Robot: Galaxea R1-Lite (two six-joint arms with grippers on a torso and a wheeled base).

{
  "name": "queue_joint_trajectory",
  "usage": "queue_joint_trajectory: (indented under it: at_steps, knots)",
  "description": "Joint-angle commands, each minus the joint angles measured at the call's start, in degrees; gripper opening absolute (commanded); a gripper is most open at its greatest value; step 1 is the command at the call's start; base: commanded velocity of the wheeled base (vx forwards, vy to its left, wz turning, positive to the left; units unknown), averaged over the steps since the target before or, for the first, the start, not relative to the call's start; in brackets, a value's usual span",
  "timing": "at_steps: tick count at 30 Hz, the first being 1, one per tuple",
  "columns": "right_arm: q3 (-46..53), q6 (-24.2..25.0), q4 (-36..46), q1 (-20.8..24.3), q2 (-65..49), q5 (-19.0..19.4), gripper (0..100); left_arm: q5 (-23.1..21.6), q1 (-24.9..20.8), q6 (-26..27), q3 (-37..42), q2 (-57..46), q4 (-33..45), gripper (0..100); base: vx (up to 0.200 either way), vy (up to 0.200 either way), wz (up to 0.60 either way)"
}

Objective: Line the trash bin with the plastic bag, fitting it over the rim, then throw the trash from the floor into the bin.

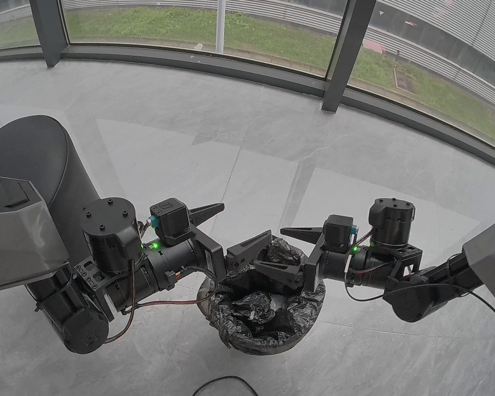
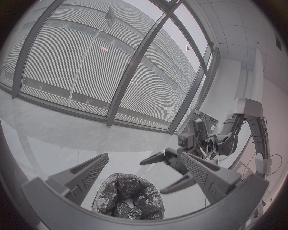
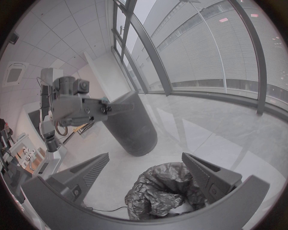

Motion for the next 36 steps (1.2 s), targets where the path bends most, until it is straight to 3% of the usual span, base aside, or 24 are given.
queue_joint_trajectory:
  at_steps: [1,2,3,5,9,11,12,13,16,17,18,21,23,24,26,29,30,31,34,35,36]
  knots:
    - [-0.1,0.2,0.6,-4.2,-6.5,0.0,100,0.0,0.1,0.0,0.1,-1.3,-0.1,100,0.0,0.0,0.0]
    - [-0.4,0.2,0.7,-8.7,-8.5,0.1,100,0.0,0.5,0.0,0.2,-2.3,-0.1,100,0.0,0.0,0.0]
    - [-0.4,0.2,0.7,-8.7,-8.5,0.1,100,0.0,0.5,0.0,0.2,-2.3,-0.1,100,0.0,0.0,0.0]
    - [-2.0,0.5,0.7,-18.6,-10.7,0.1,100,-0.5,3.0,0.2,1.2,-4.0,-0.1,100,0.0,0.0,0.0]
    - [-0.4,0.5,0.6,-32.1,-15.3,0.1,100,-1.2,9.1,0.7,5.0,-7.4,-0.1,100,0.0,0.0,0.0]
    - [3.9,0.5,0.6,-37.2,-19.8,0.3,100,-2.5,12.1,1.0,8.0,-10.3,-0.1,100,0.0,0.0,0.0]
    - [4.5,0.5,0.6,-37.5,-20.3,0.3,100,-2.6,12.2,1.0,8.3,-10.6,-0.1,100,0.0,0.0,0.0]
    - [11.3,0.7,0.7,-41.2,-27.0,1.6,100,-3.6,14.5,1.4,12.3,-15.0,-0.1,100,0.0,0.0,0.0]
    - [19.2,1.3,0.7,-44.1,-36.0,4.0,100,-3.9,15.7,1.6,17.5,-21.2,-0.1,100,0.0,0.0,0.0]
    - [25.5,2.6,0.8,-45.6,-45.2,4.5,100,-3.8,15.7,1.7,22.6,-27.5,-0.1,100,0.0,0.0,0.0]
    - [25.5,2.6,0.8,-45.6,-45.2,4.5,100,-3.8,15.7,1.7,22.6,-27.5,-0.1,100,0.0,0.0,0.0]
    - [36.8,9.6,4.1,-46.2,-69.0,4.5,100,-3.9,15.7,2.8,35.7,-44.6,1.1,100,0.0,0.0,0.0]
    - [38.9,11.4,6.3,-46.2,-74.2,4.5,100,-4.0,15.9,3.1,38.8,-48.5,1.6,100,0.0,0.0,0.0]
    - [42.5,14.9,13.6,-45.6,-86.5,4.6,100,-3.4,17.7,4.1,40.1,-58.2,6.0,100,0.0,0.0,0.0]
    - [43.0,17.2,24.5,-42.3,-97.3,5.3,100,-3.8,21.3,5.1,39.9,-67.0,13.4,100,0.0,0.0,0.0]
    - [37.9,18.6,46.0,-29.5,-107.7,5.2,100,-3.9,25.0,6.7,39.7,-79.5,27.9,100,0.0,0.0,0.0]
    - [37.9,18.6,46.0,-29.5,-107.7,5.2,100,-3.9,25.0,6.7,39.7,-79.5,27.9,100,0.0,0.0,0.0]
    - [35.5,17.7,55.2,-24.1,-110.3,4.7,100,-3.8,25.8,7.6,40.1,-86.5,37.2,100,0.0,0.0,0.0]
    - [35.5,15.8,58.0,-24.4,-113.7,4.3,100,-3.2,26.0,8.2,39.6,-98.9,52.3,100,0.0,0.0,0.0]
    - [35.7,15.7,58.0,-24.9,-114.0,4.3,100,-3.1,26.0,8.2,39.5,-100.1,53.7,100,0.0,0.0,0.0]
    - [36.6,15.5,58.0,-28.0,-116.2,4.4,100,-2.5,27.2,8.1,38.7,-106.7,61.5,100,0.0,0.0,0.0]
